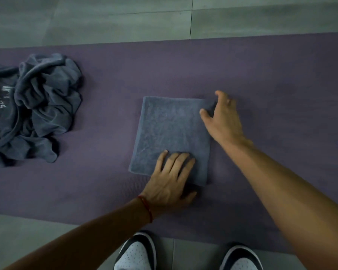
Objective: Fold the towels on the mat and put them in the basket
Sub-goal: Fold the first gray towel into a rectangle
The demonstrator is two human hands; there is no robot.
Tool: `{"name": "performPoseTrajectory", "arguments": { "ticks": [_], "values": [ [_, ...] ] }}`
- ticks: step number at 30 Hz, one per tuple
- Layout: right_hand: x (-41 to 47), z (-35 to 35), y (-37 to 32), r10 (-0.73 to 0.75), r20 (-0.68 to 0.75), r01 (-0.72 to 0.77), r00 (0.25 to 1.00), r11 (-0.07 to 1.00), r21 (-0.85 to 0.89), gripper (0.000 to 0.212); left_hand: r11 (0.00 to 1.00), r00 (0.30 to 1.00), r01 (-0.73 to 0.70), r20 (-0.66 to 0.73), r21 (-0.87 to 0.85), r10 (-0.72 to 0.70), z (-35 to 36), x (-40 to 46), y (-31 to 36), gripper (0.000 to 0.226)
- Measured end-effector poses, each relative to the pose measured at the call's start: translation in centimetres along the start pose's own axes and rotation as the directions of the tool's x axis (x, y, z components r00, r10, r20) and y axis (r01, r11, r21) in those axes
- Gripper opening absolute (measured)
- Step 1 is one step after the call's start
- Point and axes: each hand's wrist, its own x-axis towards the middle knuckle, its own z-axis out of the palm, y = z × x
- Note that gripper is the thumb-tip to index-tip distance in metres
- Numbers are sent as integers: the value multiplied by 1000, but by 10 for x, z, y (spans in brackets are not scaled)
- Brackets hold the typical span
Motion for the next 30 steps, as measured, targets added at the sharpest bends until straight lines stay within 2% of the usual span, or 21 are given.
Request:
{"name": "performPoseTrajectory", "arguments": {
  "ticks": [3, 5, 7, 10, 13, 15, 18, 21, 25, 27, 30],
  "values": [
    [16, -4, -1, 178, 112, -198, 978, 958, 207, 63, 997, 999, 49, 18, 52, -50, 1, 13, 8, 79],
    [21, -3, 1, 303, 119, -325, 946, 870, 371, 52, 995, 999, 50, 14, 89, -52, 2, 19, 10, 78],
    [24, -2, 8, 363, 139, -387, 921, 816, 430, 42, 992, 1000, 24, 14, 123, -26, 3, 22, 9, 72],
    [24, -6, 10, 335, 169, -375, 927, 854, 361, 35, 985, 999, 8, -38, 171, -2, 0, 20, 18, 49],
    [21, -11, 6, 239, 131, -264, 962, 939, 222, 29, 982, 1000, -1, -17, 189, 4, -4, 23, 27, 44],
    [19, -15, 4, 194, 133, -220, 972, 951, 219, 28, 986, 999, 11, -38, 169, -5, -9, 29, 27, 36],
    [17, -19, 5, 150, 199, -196, 968, 952, 236, 31, 990, 989, 2, -147, 144, 19, -20, 30, 24, 26],
    [6, -25, 11, 133, 219, -185, 966, 955, 234, 33, 993, 972, -47, -222, 104, 69, -29, 20, 23, 31],
    [-38, -40, 37, 255, 156, -294, 954, 895, 335, 36, 984, 965, -155, -198, 88, 170, -32, -3, 23, 28],
    [-70, -53, 58, 347, 136, -372, 928, 847, 379, 36, 969, 953, -237, -175, 73, 247, -31, -17, 24, 38],
    [-136, -78, 72, 412, 127, -430, 902, 840, 331, 39, 953, 928, -294, -216, 74, 303, -35, -36, 34, 28]
  ]
}}
